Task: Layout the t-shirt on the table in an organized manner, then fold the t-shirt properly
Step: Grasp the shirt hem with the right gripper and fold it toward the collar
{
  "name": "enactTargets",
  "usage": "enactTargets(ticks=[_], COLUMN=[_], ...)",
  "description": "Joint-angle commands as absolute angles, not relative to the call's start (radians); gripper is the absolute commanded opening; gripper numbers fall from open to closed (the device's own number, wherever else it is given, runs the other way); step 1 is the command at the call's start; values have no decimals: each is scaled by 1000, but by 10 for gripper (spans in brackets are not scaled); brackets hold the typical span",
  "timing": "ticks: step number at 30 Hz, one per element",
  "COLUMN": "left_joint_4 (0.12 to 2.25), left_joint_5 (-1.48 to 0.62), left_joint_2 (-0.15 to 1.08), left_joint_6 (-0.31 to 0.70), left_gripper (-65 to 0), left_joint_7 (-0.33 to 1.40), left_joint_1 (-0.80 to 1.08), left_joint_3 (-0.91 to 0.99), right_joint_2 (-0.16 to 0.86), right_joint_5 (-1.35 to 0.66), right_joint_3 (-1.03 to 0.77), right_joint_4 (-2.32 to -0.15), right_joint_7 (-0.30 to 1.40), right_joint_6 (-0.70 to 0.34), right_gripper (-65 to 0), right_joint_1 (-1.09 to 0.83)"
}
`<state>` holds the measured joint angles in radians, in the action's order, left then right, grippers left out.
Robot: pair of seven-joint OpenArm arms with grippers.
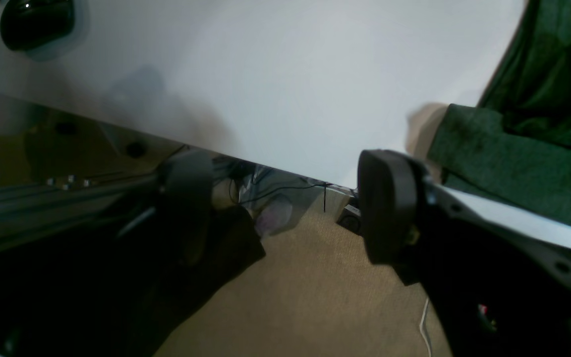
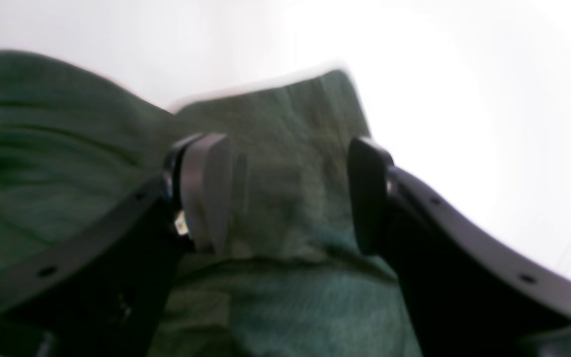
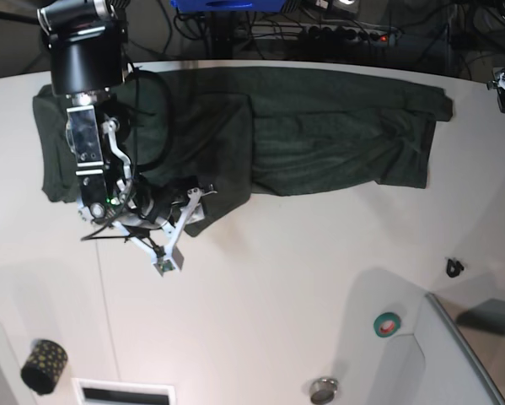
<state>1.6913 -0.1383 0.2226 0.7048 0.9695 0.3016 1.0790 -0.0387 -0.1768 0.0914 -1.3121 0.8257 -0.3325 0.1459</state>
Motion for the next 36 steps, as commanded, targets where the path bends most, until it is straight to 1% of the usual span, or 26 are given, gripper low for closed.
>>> enactTargets(ticks=[1, 5, 10, 19, 26, 32, 33, 34, 36], left_joint_4=[1707, 1707, 1707, 1707, 1707, 1707, 1707, 1707, 1707], left_joint_5=[-142, -142, -142, -140, -140, -140, -140, -140, -142], left_joint_2=[243, 243, 243, 243, 243, 243, 243, 243, 243], left_joint_6=[698, 698, 698, 698, 698, 698, 698, 698, 698], left_gripper=[-211, -211, -211, -211, -211, -211, -211, -211, -211], left_joint_7=[957, 957, 957, 957, 957, 957, 957, 957, 957], left_joint_1=[305, 305, 305, 305, 305, 305, 305, 305, 317], left_joint_3=[1089, 1089, 1089, 1089, 1089, 1090, 1090, 1090, 1090], right_joint_2=[-39, -22, -18, 4, 22, 22, 22, 22, 22], right_joint_5=[-191, -189, -188, -186, -186, -186, -186, -186, -186], right_joint_3=[84, 84, 79, 79, 79, 85, 85, 85, 85], right_joint_4=[-1288, -1165, -1104, -1101, -975, -969, -969, -969, -969], right_joint_7=[777, 714, 642, 636, 634, 634, 636, 639, 641], right_joint_6=[-337, -334, -332, -331, -329, -329, -331, -332, -335], right_gripper=[-300, -300, -300, -300, -300, -309, -344, -408, -573], right_joint_1=[185, 219, 225, 234, 283, 288, 288, 288, 288])
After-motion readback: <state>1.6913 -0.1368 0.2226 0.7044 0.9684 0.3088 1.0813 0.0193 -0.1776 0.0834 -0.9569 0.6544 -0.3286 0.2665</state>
